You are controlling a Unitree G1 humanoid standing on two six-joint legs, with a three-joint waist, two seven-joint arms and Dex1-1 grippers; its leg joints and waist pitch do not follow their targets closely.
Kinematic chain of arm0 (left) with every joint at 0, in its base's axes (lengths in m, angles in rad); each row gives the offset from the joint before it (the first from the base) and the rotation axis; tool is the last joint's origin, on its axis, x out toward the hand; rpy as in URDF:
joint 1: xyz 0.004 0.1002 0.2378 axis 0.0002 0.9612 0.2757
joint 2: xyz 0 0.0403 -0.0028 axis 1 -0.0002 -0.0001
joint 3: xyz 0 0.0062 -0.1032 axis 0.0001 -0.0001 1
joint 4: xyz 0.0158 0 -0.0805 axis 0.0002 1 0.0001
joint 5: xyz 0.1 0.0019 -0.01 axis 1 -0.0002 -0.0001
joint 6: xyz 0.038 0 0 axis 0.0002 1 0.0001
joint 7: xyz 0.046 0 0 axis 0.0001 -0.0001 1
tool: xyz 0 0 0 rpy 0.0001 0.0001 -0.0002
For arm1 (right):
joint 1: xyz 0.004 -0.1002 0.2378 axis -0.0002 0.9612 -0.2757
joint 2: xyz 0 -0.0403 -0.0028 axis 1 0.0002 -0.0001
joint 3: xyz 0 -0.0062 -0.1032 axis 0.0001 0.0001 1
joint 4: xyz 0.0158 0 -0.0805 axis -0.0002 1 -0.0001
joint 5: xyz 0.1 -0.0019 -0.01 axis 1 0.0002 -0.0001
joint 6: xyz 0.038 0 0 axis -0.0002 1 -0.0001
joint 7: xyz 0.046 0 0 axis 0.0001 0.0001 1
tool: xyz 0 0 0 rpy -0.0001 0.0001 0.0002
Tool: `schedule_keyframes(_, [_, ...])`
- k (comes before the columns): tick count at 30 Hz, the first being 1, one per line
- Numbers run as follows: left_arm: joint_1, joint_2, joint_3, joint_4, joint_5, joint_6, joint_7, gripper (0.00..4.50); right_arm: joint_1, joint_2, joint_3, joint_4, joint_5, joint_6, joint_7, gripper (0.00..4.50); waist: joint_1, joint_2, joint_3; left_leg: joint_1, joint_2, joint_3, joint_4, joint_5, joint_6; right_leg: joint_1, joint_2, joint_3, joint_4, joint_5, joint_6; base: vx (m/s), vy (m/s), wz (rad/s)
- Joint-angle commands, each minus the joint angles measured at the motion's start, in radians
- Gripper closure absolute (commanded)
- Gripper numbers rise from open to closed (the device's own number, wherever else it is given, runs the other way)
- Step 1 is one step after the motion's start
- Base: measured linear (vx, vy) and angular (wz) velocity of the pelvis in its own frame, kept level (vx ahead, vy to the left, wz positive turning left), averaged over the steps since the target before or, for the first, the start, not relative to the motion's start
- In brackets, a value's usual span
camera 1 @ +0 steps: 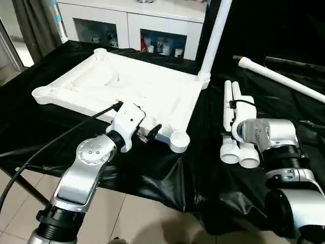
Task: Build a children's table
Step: Pick table leg
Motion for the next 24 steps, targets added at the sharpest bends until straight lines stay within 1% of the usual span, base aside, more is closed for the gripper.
schedule_keyframes(1, [0.003, 0.009, -0.017, -0.029, -0.011, 0.015, -0.02, 0.06, -0.021, -0.003, -0.017, 0.026, 0.012, 0.018, -0.002, 0.0, 0.001, -0.004, -0.073, 0.001, 0.011, 0.0, -0.065, -0.166, -0.015, 0.06, -0.072, 0.049, -0.069, -0.328, -0.071, 0.0, 0.0, 0.0])
schedule_keyframes(4, [0.008, 0.019, -0.03, -0.046, -0.022, 0.026, -0.048, 0.06, -0.032, 0.0, -0.016, 0.058, 0.014, 0.016, 0.003, 0.0, 0.002, -0.001, -0.073, 0.001, 0.012, 0.0, -0.064, -0.163, -0.016, 0.058, -0.073, 0.05, -0.067, -0.321, -0.078, 0.0, 0.0, 0.0])
schedule_keyframes(5, [0.017, 0.029, -0.04, -0.064, -0.032, 0.038, -0.074, 0.06, -0.041, 0.002, -0.017, 0.082, 0.016, 0.015, 0.007, 0.0, 0.002, -0.006, -0.073, 0.001, 0.013, 0.001, -0.064, -0.16, -0.015, 0.059, -0.074, 0.05, -0.066, -0.318, -0.081, 0.0, 0.0, 0.0])
schedule_keyframes(6, [0.021, 0.035, -0.045, -0.073, -0.038, 0.044, -0.086, 0.06, -0.046, 0.002, -0.015, 0.095, 0.015, 0.015, 0.01, 0.0, 0.001, -0.004, -0.072, 0.001, 0.012, 0.001, -0.065, -0.162, -0.015, 0.058, -0.074, 0.05, -0.066, -0.323, -0.084, 0.0, 0.0, 0.0])
schedule_keyframes(7, [0.024, 0.04, -0.05, -0.08, -0.042, 0.049, -0.095, 0.06, -0.05, 0.003, -0.013, 0.105, 0.014, 0.014, 0.012, 0.0, 0.001, -0.006, -0.073, 0.001, 0.013, 0.001, -0.064, -0.162, -0.016, 0.058, -0.075, 0.05, -0.065, -0.322, -0.085, 0.0, 0.0, 0.0])
schedule_keyframes(8, [0.028, 0.048, -0.055, -0.088, -0.043, 0.052, -0.107, 0.06, -0.055, 0.003, -0.013, 0.117, 0.015, 0.016, 0.015, 0.0, 0.001, -0.005, -0.072, 0.0, 0.013, 0.001, -0.064, -0.162, -0.017, 0.058, -0.075, 0.05, -0.064, -0.323, -0.087, 0.0, 0.0, 0.0])
schedule_keyframes(9, [0.032, 0.053, -0.06, -0.095, -0.043, 0.054, -0.114, 0.06, -0.06, 0.004, -0.011, 0.131, 0.014, 0.015, 0.018, 0.0, 0.0, -0.007, -0.071, 0.0, 0.013, 0.001, -0.065, -0.168, -0.016, 0.058, -0.074, 0.049, -0.065, -0.332, -0.086, 0.0, 0.0, 0.0])
schedule_keyframes(10, [0.035, 0.057, -0.062, -0.1, -0.043, 0.056, -0.119, 0.06, -0.063, 0.005, -0.011, 0.141, 0.013, 0.014, 0.02, 0.0, 0.0, -0.005, -0.07, 0.0, 0.012, 0.002, -0.065, -0.172, -0.017, 0.057, -0.074, 0.049, -0.067, -0.34, -0.083, 0.0, 0.0, 0.0])
schedule_keyframes(11, [0.037, 0.059, -0.063, -0.103, -0.042, 0.057, -0.121, 0.06, -0.068, 0.004, -0.008, 0.155, 0.012, 0.008, 0.021, 0.0, -0.001, -0.01, -0.07, 0.0, 0.012, 0.002, -0.064, -0.173, -0.017, 0.057, -0.074, 0.049, -0.069, -0.354, -0.075, 0.0, 0.0, 0.0])
schedule_keyframes(12, [0.038, 0.06, -0.062, -0.105, -0.042, 0.058, -0.12, 0.06, -0.072, 0.004, -0.006, 0.171, 0.011, 0.0, 0.023, 0.0, 0.0, -0.011, -0.069, 0.0, 0.011, 0.002, -0.064, -0.175, -0.017, 0.057, -0.074, 0.049, -0.071, -0.367, -0.067, 0.0, 0.0, 0.0])
schedule_keyframes(14, [0.038, 0.061, -0.061, -0.108, -0.043, 0.061, -0.119, 0.06, -0.076, 0.004, -0.003, 0.187, 0.009, -0.008, 0.026, 0.0, 0.0, -0.009, -0.07, 0.001, 0.013, 0.001, -0.065, -0.175, -0.019, 0.056, -0.075, 0.049, -0.07, -0.37, -0.065, 0.0, 0.0, 0.0])
schedule_keyframes(15, [0.038, 0.062, -0.06, -0.109, -0.044, 0.062, -0.118, 0.02, -0.078, 0.004, -0.001, 0.195, 0.008, -0.013, 0.028, 0.17, -0.001, -0.01, -0.068, 0.001, 0.011, 0.001, -0.064, -0.184, -0.022, 0.055, -0.074, 0.048, -0.072, -0.385, -0.06, 0.0, 0.0, 0.0])
schedule_keyframes(16, [0.038, 0.063, -0.059, -0.111, -0.045, 0.064, -0.118, 0.02, -0.081, 0.004, 0.001, 0.203, 0.007, -0.018, 0.029, 0.17, -0.002, -0.015, -0.068, 0.0, 0.012, 0.002, -0.063, -0.186, -0.021, 0.055, -0.075, 0.048, -0.073, -0.392, -0.057, 0.0, 0.0, 0.0])
schedule_keyframes(18, [0.04, 0.066, -0.059, -0.115, -0.047, 0.067, -0.119, 0.0, -0.086, 0.005, 0.003, 0.22, 0.005, -0.027, 0.031, 0.38, -0.002, -0.013, -0.067, 0.001, 0.011, 0.001, -0.063, -0.197, -0.023, 0.053, -0.075, 0.046, -0.076, -0.423, -0.044, 0.0, 0.0, 0.0])
schedule_keyframes(19, [0.04, 0.067, -0.059, -0.117, -0.047, 0.068, -0.12, 0.0, -0.089, 0.005, 0.004, 0.226, 0.004, -0.03, 0.032, 0.38, -0.002, -0.014, -0.067, 0.001, 0.011, 0.0, -0.063, -0.196, -0.024, 0.053, -0.076, 0.046, -0.076, -0.425, -0.043, 0.0, 0.0, 0.0])
schedule_keyframes(21, [0.041, 0.068, -0.058, -0.119, -0.048, 0.07, -0.12, 0.0, -0.09, 0.005, 0.005, 0.23, 0.003, -0.032, 0.034, 0.64, -0.003, -0.015, -0.067, 0.0, 0.011, 0.0, -0.063, -0.197, -0.024, 0.053, -0.075, 0.045, -0.076, -0.43, -0.037, 0.0, 0.0, 0.0])
schedule_keyframes(22, [0.042, 0.069, -0.058, -0.121, -0.048, 0.071, -0.122, 0.0, -0.093, 0.005, 0.006, 0.236, 0.002, -0.035, 0.036, 0.78, -0.003, -0.014, -0.067, 0.0, 0.011, 0.0, -0.063, -0.198, -0.024, 0.053, -0.075, 0.045, -0.076, -0.43, -0.036, 0.0, 0.0, 0.0])
schedule_keyframes(24, [0.043, 0.072, -0.058, -0.123, -0.049, 0.073, -0.125, 0.0, -0.1, 0.005, 0.009, 0.253, 0.0, -0.044, 0.042, 0.86, -0.006, -0.014, -0.067, 0.0, 0.011, -0.001, -0.062, -0.202, -0.024, 0.052, -0.074, 0.045, -0.076, -0.43, -0.039, 0.0, 0.0, 0.0])
